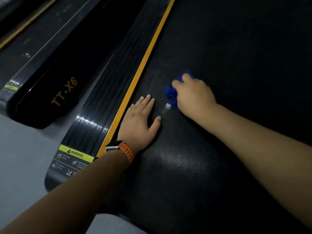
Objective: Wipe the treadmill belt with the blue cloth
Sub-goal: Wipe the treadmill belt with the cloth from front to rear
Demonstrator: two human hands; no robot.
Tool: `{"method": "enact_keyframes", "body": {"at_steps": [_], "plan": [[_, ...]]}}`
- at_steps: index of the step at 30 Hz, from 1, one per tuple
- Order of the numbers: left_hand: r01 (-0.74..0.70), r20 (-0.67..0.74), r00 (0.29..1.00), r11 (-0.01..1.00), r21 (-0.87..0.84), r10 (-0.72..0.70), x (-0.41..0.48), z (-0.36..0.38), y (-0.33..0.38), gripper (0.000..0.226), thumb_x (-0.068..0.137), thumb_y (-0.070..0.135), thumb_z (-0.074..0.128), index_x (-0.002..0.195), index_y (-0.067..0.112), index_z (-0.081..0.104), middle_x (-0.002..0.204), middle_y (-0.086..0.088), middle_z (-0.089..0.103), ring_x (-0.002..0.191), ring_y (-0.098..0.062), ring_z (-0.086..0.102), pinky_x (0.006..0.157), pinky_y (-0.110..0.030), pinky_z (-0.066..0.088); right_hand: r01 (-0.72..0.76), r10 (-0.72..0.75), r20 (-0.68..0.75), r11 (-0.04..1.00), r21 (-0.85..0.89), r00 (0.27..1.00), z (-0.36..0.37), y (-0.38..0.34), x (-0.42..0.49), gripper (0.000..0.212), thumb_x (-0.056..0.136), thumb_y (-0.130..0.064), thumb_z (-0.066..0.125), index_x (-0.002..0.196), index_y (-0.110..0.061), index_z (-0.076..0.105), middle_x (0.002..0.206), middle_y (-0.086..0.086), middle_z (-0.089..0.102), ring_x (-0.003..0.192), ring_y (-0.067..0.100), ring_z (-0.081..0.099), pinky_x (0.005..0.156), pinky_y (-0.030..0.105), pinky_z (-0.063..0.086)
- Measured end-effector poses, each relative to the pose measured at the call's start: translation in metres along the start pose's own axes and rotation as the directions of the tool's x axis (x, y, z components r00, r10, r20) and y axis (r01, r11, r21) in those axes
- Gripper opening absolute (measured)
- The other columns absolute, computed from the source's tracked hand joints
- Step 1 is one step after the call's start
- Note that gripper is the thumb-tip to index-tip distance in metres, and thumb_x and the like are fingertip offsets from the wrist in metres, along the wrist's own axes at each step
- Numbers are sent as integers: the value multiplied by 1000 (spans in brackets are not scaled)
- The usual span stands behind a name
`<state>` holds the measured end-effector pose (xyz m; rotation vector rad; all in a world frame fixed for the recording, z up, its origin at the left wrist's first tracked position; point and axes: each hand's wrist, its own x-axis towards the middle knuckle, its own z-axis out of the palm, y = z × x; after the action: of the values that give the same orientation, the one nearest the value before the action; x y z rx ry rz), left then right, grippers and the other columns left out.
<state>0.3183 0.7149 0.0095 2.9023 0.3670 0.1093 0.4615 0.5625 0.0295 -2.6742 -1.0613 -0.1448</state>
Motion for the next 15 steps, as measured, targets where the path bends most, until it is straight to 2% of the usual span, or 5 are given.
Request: {"method": "enact_keyframes", "body": {"at_steps": [2, 6, 8, 12, 15], "plan": [[-10, -5, 1000, 1000, -4, 10, 0, 2, -2, 72, 99, 56, 37, 162, 22, 30, 170, 2, 23, 157, -13, 15, 126, -31, 5, 125, -124, -61, 992, 22, 990, 3, -16, -22, 19, 78, -12, 63, 96, -12, 56, 96, 15, 51, 74, 36, 57, 54, 39, 42], [-16, -7, 1000, 999, -30, 16, 0, 2, -5, 76, 94, 58, 32, 161, 20, 31, 169, 1, 24, 157, -13, 16, 128, -34, 9, 381, -385, 18, 918, 106, 923, 1, -13, -51, 13, 80, -21, 61, 92, -16, 58, 90, 8, 51, 71, 33, 58, 51, 39, 48], [-21, 4, 1000, 999, -27, 21, 0, 2, -6, 78, 94, 61, 29, 162, 22, 29, 170, 2, 21, 157, -13, 14, 129, -35, 8, 330, -331, 19, 943, 39, 944, 0, 4, -12, 14, 85, -23, 57, 99, -19, 58, 98, 9, 52, 79, 36, 60, 58, 41, 48], [-14, 9, 1000, 999, -41, 15, 1, 2, -7, 78, 95, 63, 26, 163, 24, 26, 171, 4, 18, 158, -12, 10, 128, -34, 4, 59, -57, -55, 998, 33, 997, 6, 17, 42, 13, 89, -17, 56, 102, -15, 58, 105, 12, 53, 85, 40, 59, 64, 41, 45], [-25, 8, 1000, 999, -32, 26, 2, 4, -8, 77, 95, 61, 28, 162, 23, 28, 170, 2, 21, 158, -14, 13, 129, -35, 7, 215, -211, -50, 972, 97, 976, 15, -8, 6, 13, 85, -17, 55, 97, -16, 58, 98, 11, 53, 80, 38, 59, 63, 42, 49]]}}
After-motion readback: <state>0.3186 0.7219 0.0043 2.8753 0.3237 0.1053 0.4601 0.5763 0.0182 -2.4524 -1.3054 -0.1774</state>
